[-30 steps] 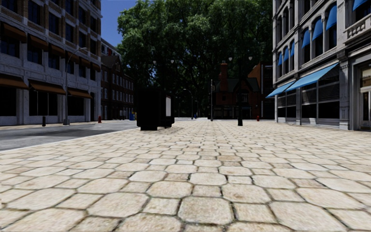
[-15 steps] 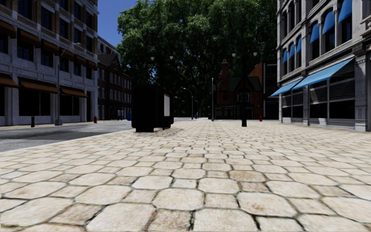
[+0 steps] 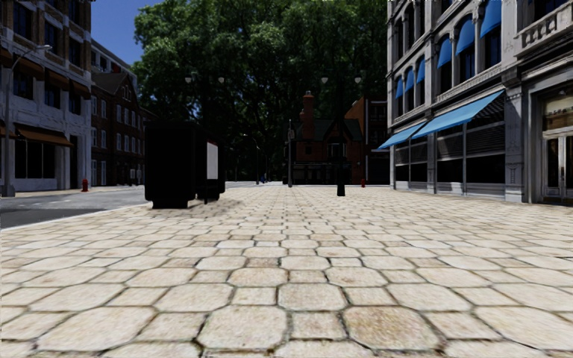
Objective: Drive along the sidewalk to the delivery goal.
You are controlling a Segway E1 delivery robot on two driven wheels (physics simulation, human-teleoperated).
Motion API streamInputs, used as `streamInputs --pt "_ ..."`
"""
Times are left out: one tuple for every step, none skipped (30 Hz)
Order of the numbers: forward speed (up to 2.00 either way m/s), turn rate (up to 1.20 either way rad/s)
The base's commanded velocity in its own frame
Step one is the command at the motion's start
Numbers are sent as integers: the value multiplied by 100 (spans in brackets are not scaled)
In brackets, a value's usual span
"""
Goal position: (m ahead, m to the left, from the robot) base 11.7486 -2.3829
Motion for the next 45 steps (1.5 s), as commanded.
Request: streamInputs --pt "200 -5" --pt "200 -3" --pt "200 -3" --pt "200 -2" --pt "200 -2" --pt "200 -2" --pt "200 -2" --pt "200 -2" --pt "200 -2" --pt "200 -2" --pt "200 -2" --pt "200 -2" --pt "200 -2" --pt "200 -2" --pt "200 -3" --pt "200 -51" --pt "200 -93" --pt "200 -120" --pt "200 -120" --pt "200 -120" --pt "200 -120" --pt "200 -120" --pt "200 -120" --pt "200 -3" --pt "200 0" --pt "200 0" --pt "200 0" --pt "200 0" --pt "200 0" --pt "200 0" --pt "200 0" --pt "200 0" --pt "200 0" --pt "200 0" --pt "200 0" --pt "200 0" --pt "200 0" --pt "200 0" --pt "200 0" --pt "200 0" --pt "200 0" --pt "200 0" --pt "200 0" --pt "200 0" --pt "200 0"
